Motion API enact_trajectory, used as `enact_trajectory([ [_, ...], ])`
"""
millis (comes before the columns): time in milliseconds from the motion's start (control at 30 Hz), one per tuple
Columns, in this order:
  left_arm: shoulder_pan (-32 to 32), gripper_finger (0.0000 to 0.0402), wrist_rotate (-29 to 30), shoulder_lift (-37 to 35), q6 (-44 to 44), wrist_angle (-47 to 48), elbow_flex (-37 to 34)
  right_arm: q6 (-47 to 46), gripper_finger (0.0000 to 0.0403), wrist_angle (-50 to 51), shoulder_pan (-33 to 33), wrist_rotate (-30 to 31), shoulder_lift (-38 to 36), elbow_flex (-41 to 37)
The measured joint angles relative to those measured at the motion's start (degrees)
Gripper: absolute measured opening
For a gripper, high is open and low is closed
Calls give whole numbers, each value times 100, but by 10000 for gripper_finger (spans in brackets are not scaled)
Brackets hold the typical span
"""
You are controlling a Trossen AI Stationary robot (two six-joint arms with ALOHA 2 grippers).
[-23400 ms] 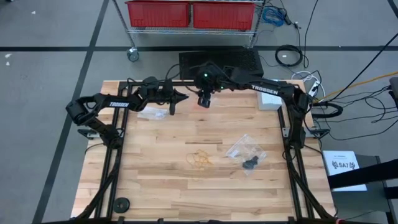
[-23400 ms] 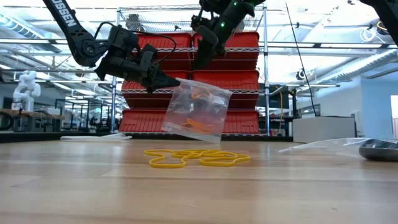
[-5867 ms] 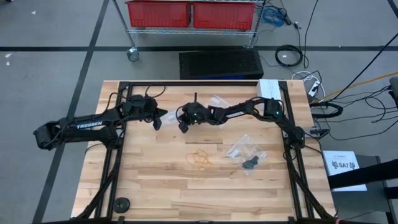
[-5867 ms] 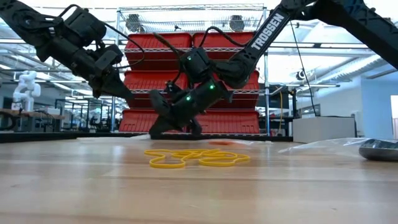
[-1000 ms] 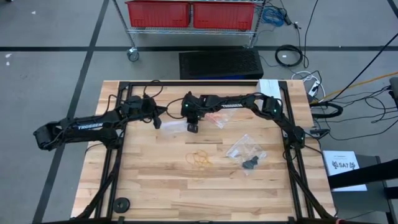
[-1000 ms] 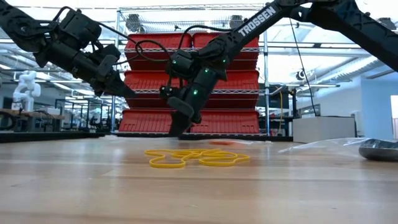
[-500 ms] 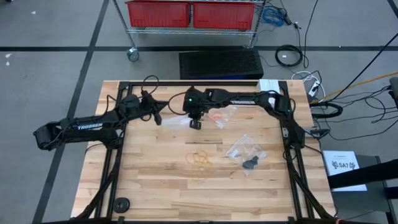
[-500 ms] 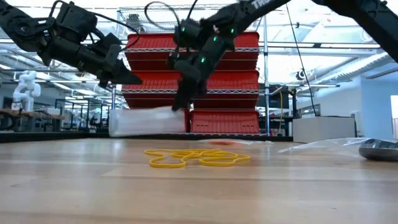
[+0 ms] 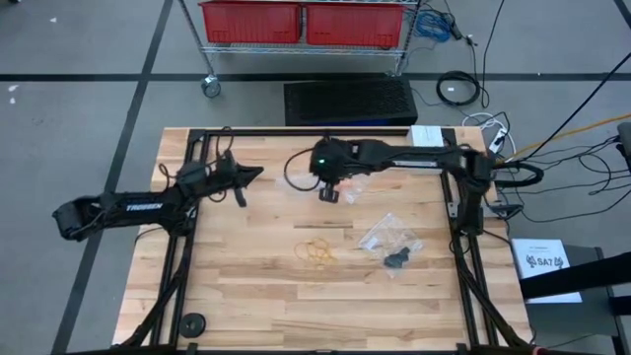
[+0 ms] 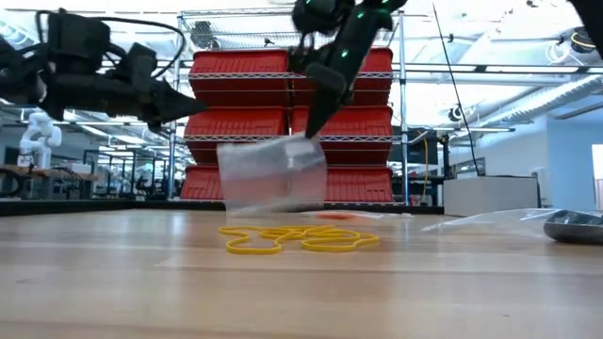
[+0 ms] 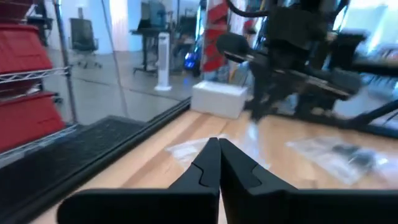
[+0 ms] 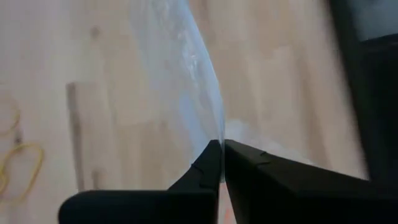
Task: Sort rubber bands
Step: Open the top left transparent zip bag
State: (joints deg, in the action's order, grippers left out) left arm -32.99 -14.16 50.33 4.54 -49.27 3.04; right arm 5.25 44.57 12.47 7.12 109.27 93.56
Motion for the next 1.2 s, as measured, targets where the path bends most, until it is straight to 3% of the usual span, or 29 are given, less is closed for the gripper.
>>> enact_trajectory([
  [100, -32, 2, -309, 0, 345, -138, -95, -78, 1, -550, -32, 437, -509, -565],
  [233, -25, 15, -340, 4, 565, -145, -50, -112, 0, -1324, -78, 585, -1001, -1131],
  [633, 199, 136, -360, 412, 1703, -71, 323, 257, 0, -1734, -221, 811, -1215, -1289],
  [1200, 201, 136, -362, 1577, 1592, -66, 904, 359, 0, -1740, -214, 792, -1215, -1289],
])
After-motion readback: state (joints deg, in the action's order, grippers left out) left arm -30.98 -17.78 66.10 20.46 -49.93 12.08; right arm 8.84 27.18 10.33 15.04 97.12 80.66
